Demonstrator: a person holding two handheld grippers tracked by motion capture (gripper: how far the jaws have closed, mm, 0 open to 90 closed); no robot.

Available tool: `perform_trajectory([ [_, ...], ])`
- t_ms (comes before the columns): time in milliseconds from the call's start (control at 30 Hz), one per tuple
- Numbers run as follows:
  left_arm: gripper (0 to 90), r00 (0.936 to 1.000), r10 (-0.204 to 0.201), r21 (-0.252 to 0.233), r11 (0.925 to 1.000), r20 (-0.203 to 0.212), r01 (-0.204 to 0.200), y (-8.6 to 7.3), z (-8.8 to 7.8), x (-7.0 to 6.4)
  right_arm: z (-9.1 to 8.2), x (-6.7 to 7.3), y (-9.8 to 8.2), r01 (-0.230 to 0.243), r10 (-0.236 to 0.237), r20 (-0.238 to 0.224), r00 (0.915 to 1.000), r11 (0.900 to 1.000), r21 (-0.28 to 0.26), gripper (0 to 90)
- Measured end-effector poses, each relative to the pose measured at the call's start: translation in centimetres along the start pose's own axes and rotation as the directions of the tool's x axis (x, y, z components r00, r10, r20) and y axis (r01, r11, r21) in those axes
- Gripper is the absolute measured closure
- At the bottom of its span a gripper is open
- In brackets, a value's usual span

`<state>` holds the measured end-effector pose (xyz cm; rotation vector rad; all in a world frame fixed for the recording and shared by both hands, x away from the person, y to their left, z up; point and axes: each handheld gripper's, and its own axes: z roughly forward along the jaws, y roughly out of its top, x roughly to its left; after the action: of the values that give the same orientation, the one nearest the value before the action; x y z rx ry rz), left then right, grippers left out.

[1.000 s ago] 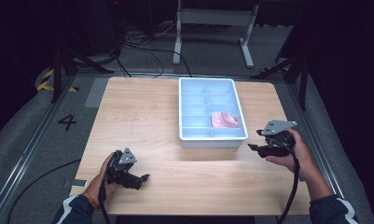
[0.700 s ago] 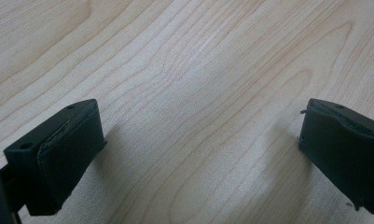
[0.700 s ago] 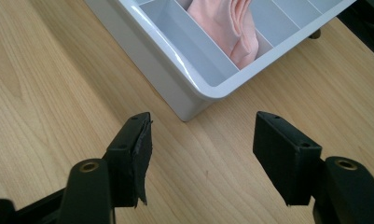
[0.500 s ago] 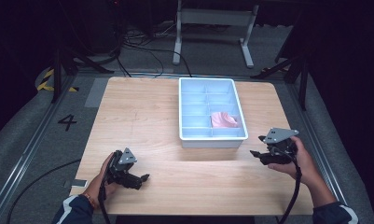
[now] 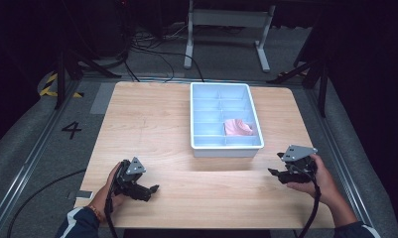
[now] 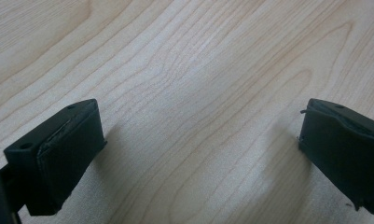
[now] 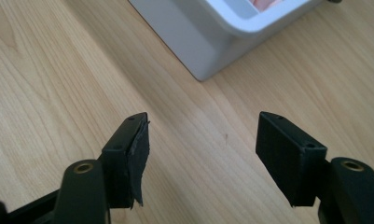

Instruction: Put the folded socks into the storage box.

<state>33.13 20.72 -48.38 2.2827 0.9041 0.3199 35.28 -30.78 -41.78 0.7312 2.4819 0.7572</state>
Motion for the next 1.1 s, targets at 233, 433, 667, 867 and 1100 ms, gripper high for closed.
perform_trajectory([
  [233, 0.1, 1.0, 0.0, -0.001, 1.0, 0.0, 0.0, 0.0, 0.0, 0.0, 0.6, 0.2, -2.3, -0.043, 0.043, -0.014, 0.999, 0.999, 0.004, 34.9],
  [433, 0.1, 1.0, -0.002, -0.001, 1.0, 0.0, 0.002, 0.0, 0.0, 0.0, 0.7, 0.3, -4.1, -0.087, 0.087, -0.03, 0.9958, 0.996, -0.013, 34.9],
  [667, 0.1, 1.0, -0.002, -0.001, 1.0, 0.0, 0.002, 0.0, 0.0, 0.0, 0.7, 0.3, -6.7, -0.151, 0.15, -0.041, 0.9879, 0.988, -0.02, 34.8],
  [867, 0.1, 1.0, -0.002, -0.001, 1.0, 0.0, 0.002, 0.0, 0.0, 0.0, 0.5, 0.0, -8.9, -0.218, 0.215, -0.058, 0.975, 0.974, -0.056, 34.0],
  [1100, 0.0, 1.0, -0.001, 0.0, 1.0, -0.001, 0.001, 0.0, 0.0, 0.0, 0.2, -0.3, -10.8, -0.31, 0.302, -0.079, 0.9499, 0.945, -0.108, 29.6],
])
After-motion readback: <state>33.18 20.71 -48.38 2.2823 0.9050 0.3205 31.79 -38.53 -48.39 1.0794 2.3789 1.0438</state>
